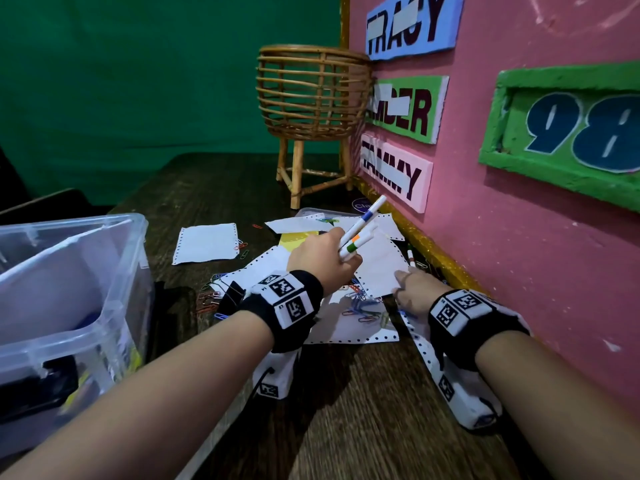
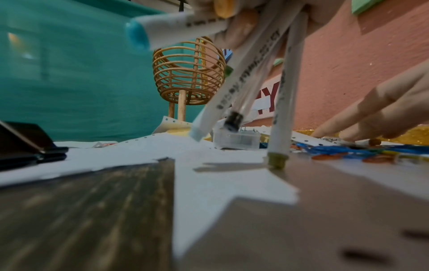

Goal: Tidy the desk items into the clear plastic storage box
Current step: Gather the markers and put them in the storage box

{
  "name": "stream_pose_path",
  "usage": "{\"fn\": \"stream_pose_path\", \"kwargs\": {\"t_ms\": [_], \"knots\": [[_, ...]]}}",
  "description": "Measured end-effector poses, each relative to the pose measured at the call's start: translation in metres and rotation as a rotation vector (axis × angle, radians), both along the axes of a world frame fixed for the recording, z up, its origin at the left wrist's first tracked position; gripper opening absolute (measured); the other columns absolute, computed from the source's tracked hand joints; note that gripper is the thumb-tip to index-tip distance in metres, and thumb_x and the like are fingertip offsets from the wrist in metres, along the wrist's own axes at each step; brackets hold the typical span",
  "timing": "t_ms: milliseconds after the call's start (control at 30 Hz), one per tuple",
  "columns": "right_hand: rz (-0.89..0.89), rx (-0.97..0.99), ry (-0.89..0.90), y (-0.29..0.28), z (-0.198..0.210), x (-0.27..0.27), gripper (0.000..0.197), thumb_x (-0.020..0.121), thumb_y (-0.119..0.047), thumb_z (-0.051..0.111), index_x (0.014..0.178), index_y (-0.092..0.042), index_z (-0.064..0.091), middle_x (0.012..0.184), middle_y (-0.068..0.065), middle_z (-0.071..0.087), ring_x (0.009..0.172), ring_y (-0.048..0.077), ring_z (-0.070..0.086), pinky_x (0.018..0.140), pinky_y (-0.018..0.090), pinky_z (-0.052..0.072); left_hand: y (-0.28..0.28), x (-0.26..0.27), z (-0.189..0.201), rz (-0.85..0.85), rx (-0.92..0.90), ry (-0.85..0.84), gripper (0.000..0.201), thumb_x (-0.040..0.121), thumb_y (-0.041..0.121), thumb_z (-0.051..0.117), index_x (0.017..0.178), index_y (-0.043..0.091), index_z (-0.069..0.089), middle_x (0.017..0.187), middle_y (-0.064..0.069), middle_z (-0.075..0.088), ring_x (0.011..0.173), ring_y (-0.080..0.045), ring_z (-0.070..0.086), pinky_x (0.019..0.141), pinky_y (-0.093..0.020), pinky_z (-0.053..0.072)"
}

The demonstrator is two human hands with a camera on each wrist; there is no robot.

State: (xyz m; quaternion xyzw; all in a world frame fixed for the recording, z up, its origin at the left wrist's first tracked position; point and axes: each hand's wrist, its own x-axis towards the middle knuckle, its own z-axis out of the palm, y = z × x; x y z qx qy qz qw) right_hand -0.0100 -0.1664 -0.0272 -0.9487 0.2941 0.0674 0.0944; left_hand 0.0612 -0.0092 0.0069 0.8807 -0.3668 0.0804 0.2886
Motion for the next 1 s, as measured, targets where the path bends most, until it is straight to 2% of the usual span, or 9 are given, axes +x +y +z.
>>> {"fn": "stream_pose_path", "kwargs": {"t_ms": [67, 200, 333, 433, 500, 567, 667, 800, 1000], "knots": [[-0.016, -0.011, 0.031, 0.0039, 0.0008, 0.0009, 0.039, 0.097, -0.022, 0.039, 0.13, -0.001, 0.042, 0.14, 0.019, 0.04, 0.128, 0.031, 0.042, 0.102, 0.033, 0.04, -0.0006, 0.0, -0.0006, -0.007, 0.0, 0.003, 0.018, 0.086, 0.034, 0.054, 0.085, 0.019, 0.044, 0.078, -0.003, 0.054, 0.076, -0.027, 0.053, 0.063, -0.031, 0.042], [-0.078, -0.106, -0.058, 0.0013, 0.005, -0.0002, 0.035, 0.096, -0.021, 0.046, 0.116, 0.006, 0.055, 0.123, 0.018, 0.055, 0.113, 0.03, 0.056, 0.086, 0.029, 0.046, -0.001, 0.0012, -0.0015, -0.005, -0.025, 0.019, 0.017, 0.085, 0.033, 0.054, 0.082, 0.019, 0.045, 0.075, -0.003, 0.054, 0.074, -0.027, 0.054, 0.062, -0.031, 0.041], [-0.126, -0.093, -0.103, -0.0037, 0.0051, -0.0013, 0.025, 0.09, -0.011, 0.055, 0.108, 0.006, 0.061, 0.116, 0.019, 0.06, 0.104, 0.03, 0.061, 0.07, 0.026, 0.043, -0.0006, 0.0013, -0.0026, -0.012, -0.02, 0.012, 0.018, 0.085, 0.033, 0.055, 0.081, 0.018, 0.046, 0.074, -0.003, 0.053, 0.073, -0.026, 0.052, 0.061, -0.031, 0.04], [-0.122, -0.122, -0.117, -0.0033, 0.0036, -0.003, 0.028, 0.089, -0.012, 0.056, 0.113, 0.002, 0.06, 0.121, 0.017, 0.054, 0.107, 0.029, 0.059, 0.08, 0.03, 0.048, -0.0011, 0.0013, -0.0025, -0.01, -0.014, 0.009, 0.017, 0.084, 0.033, 0.055, 0.081, 0.018, 0.047, 0.073, -0.002, 0.052, 0.072, -0.025, 0.051, 0.06, -0.03, 0.037], [-0.123, -0.116, -0.091, -0.0018, 0.0028, -0.004, 0.034, 0.091, -0.011, 0.052, 0.123, -0.001, 0.052, 0.131, 0.017, 0.042, 0.116, 0.03, 0.05, 0.094, 0.033, 0.044, -0.0011, 0.0013, -0.0023, -0.014, -0.016, 0.011, 0.017, 0.084, 0.033, 0.055, 0.081, 0.018, 0.047, 0.073, -0.002, 0.052, 0.073, -0.026, 0.053, 0.06, -0.029, 0.037], [-0.122, -0.122, -0.025, -0.0009, 0.0021, -0.0045, 0.04, 0.093, -0.013, 0.048, 0.13, -0.002, 0.045, 0.136, 0.018, 0.038, 0.123, 0.031, 0.044, 0.1, 0.035, 0.04, -0.0009, 0.0011, -0.0022, -0.016, -0.018, 0.017, 0.017, 0.084, 0.033, 0.056, 0.081, 0.018, 0.047, 0.074, -0.002, 0.053, 0.073, -0.026, 0.053, 0.061, -0.03, 0.039], [-0.094, -0.157, 0.02, -0.0013, 0.0015, -0.0032, 0.036, 0.094, -0.015, 0.046, 0.127, 0.0, 0.048, 0.133, 0.018, 0.048, 0.122, 0.031, 0.047, 0.098, 0.034, 0.042, -0.0011, 0.0014, -0.0028, -0.021, -0.016, 0.02, 0.017, 0.084, 0.033, 0.056, 0.081, 0.018, 0.048, 0.074, -0.002, 0.053, 0.072, -0.025, 0.053, 0.061, -0.03, 0.04], [-0.114, -0.191, -0.059, -0.0014, 0.0053, -0.0047, 0.025, 0.09, -0.006, 0.052, 0.113, 0.0, 0.06, 0.119, 0.016, 0.061, 0.109, 0.03, 0.059, 0.084, 0.031, 0.049, -0.0014, 0.0009, -0.0034, -0.009, -0.009, 0.021, 0.017, 0.083, 0.032, 0.056, 0.08, 0.018, 0.048, 0.065, 0.003, 0.048, 0.071, -0.024, 0.051, 0.059, -0.028, 0.037], [-0.141, -0.113, -0.181, -0.002, 0.006, -0.0051, 0.027, 0.087, 0.001, 0.051, 0.114, 0.0, 0.053, 0.115, 0.019, 0.06, 0.104, 0.033, 0.059, 0.077, 0.033, 0.047, -0.0007, 0.0, -0.0032, -0.023, 0.004, 0.011, 0.018, 0.083, 0.033, 0.057, 0.081, 0.018, 0.047, 0.076, -0.003, 0.055, 0.072, -0.024, 0.052, 0.06, -0.029, 0.038]]}}
